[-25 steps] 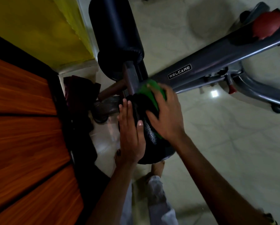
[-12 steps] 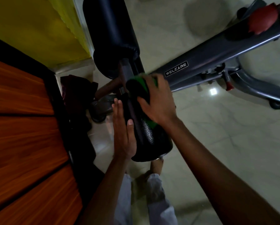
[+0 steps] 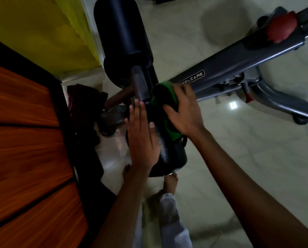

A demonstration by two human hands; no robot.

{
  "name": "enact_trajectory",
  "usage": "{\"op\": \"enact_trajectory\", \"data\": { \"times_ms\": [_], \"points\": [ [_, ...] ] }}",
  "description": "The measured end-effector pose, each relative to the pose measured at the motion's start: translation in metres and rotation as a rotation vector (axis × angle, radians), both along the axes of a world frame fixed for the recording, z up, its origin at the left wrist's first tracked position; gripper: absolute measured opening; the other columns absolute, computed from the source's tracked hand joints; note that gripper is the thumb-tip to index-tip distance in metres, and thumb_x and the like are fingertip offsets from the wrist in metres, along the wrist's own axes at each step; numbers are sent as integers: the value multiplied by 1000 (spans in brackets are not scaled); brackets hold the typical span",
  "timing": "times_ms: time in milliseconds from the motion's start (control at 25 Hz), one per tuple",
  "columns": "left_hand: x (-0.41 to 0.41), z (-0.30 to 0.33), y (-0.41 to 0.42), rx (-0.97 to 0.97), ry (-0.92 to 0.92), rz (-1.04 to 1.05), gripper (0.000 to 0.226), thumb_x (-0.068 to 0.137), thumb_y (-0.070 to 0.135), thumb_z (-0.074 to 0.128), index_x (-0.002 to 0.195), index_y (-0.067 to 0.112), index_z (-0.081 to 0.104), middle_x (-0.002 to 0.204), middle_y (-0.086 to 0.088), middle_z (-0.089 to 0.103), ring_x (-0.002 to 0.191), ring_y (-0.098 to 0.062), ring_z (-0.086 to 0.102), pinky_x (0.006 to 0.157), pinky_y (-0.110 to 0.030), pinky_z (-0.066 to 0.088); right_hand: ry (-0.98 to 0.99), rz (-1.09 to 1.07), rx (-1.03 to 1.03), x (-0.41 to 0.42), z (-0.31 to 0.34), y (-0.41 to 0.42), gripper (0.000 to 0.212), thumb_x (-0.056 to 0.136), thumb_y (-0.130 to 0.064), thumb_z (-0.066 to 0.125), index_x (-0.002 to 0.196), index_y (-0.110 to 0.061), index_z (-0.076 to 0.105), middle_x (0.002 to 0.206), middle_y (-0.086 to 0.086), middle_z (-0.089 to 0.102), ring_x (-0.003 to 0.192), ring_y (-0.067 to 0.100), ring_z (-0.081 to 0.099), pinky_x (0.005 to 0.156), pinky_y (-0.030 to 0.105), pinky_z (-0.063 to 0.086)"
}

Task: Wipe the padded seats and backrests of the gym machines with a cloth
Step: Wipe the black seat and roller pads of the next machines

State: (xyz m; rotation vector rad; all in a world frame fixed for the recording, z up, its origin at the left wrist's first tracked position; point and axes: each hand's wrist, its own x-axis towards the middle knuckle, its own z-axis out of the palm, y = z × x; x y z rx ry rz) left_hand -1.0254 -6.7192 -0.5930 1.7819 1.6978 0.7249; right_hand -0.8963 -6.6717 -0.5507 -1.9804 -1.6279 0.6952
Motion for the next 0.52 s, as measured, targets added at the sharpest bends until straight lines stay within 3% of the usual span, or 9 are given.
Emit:
{"op": "enact_trajectory", "data": {
  "times_ms": [120, 360, 520],
  "points": [
    [-14, -7, -3, -15, -162, 5, 53, 100, 26, 24, 150, 9, 18, 159, -7, 15, 147, -14, 3, 120, -40, 4, -95, 106, 25, -14, -7, -17, 71, 74, -42, 45, 139, -16, 43, 135, 16, 42, 116, 34, 46, 92, 46, 46],
    [-14, -6, -1, -19, -219, 28, 53, 99, 25, 26, 149, 9, 19, 157, -2, 15, 147, -10, 4, 119, -33, 2, -199, 144, -9, -20, 2, -140, 72, 72, -45, 53, 139, -28, 35, 140, 13, 32, 107, 29, 45, 79, 46, 51],
    [-15, -7, -1, -29, -267, 20, 52, 99, 23, 27, 149, 13, 16, 157, -2, 14, 147, -11, 3, 119, -32, 2, -179, 101, 24, -23, -1, -90, 67, 71, -43, 50, 134, -24, 40, 133, 17, 40, 108, 35, 49, 83, 46, 49]
  ]
}}
